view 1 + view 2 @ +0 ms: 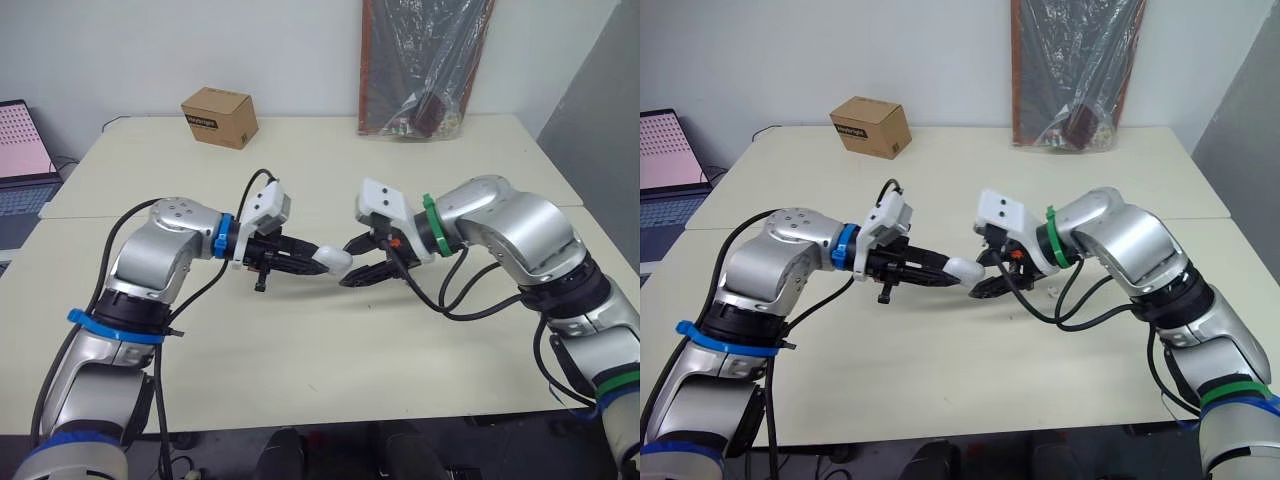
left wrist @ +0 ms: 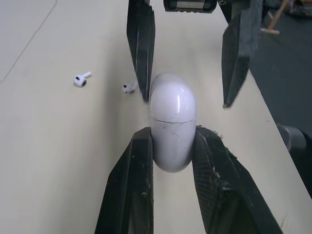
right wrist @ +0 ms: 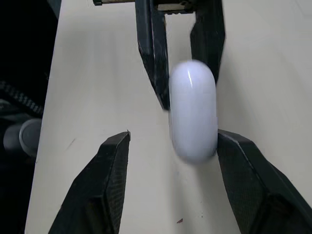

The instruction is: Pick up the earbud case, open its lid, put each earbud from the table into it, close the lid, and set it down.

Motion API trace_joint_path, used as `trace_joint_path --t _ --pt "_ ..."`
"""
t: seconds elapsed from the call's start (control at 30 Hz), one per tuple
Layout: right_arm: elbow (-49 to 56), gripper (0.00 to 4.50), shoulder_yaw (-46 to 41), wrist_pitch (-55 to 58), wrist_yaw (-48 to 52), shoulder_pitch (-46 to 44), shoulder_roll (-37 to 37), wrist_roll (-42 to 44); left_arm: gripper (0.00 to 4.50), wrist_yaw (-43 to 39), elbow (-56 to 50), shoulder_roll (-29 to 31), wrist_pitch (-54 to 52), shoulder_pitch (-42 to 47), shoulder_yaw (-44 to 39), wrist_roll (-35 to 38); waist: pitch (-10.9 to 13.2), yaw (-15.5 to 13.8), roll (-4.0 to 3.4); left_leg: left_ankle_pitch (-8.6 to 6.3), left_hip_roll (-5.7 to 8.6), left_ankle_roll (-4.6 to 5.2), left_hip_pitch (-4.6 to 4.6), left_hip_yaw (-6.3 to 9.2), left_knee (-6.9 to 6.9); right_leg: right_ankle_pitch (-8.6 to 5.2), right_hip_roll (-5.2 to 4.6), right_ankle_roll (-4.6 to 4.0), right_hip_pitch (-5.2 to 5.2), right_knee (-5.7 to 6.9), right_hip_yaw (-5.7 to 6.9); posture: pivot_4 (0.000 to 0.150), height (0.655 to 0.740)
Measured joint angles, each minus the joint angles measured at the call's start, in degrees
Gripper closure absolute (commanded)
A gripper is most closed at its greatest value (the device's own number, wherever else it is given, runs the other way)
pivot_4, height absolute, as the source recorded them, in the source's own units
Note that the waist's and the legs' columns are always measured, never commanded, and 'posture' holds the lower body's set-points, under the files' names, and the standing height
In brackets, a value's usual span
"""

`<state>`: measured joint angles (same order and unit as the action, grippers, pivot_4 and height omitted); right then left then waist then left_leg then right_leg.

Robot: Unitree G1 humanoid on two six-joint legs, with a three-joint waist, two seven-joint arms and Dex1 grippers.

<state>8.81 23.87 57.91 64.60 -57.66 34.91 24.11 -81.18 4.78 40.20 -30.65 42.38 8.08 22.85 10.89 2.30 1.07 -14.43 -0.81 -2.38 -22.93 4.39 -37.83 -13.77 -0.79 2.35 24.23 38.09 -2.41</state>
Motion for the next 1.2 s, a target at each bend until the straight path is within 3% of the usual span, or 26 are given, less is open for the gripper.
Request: trace_joint_path --t 0.23,0.43,1.2 --pt "1.2 1.73 -11.3 0.1 -6.2 6.5 -4.1 4.3 3.78 3.0 0.3 -5.5 5.0 -8.7 -8.8 6.3 0.0 -0.4 0.00 0.00 0.02 0.00 0.02 0.00 -0.04 0.03 -0.04 -0.05 -0.05 0.03 0.01 0.150 0.7400" --pt "3.0 1.73 -13.4 -0.7 -9.5 10.0 -6.6 5.8 3.78 3.0 0.7 -9.0 8.5 -12.1 -10.6 8.7 0.0 -0.4 0.00 0.00 0.02 -0.01 0.02 0.00 -0.04 0.04 -0.04 -0.05 -0.06 0.01 0.01 0.150 0.7400" --pt "5.0 1.73 -15.3 0.0 -17.4 12.7 -9.8 9.4 3.78 2.7 1.9 -10.2 9.5 -12.1 -10.8 11.5 0.0 -0.4 0.00 0.00 0.02 0.00 0.04 0.00 -0.03 0.04 -0.03 -0.05 -0.08 0.01 0.00 0.150 0.7400"
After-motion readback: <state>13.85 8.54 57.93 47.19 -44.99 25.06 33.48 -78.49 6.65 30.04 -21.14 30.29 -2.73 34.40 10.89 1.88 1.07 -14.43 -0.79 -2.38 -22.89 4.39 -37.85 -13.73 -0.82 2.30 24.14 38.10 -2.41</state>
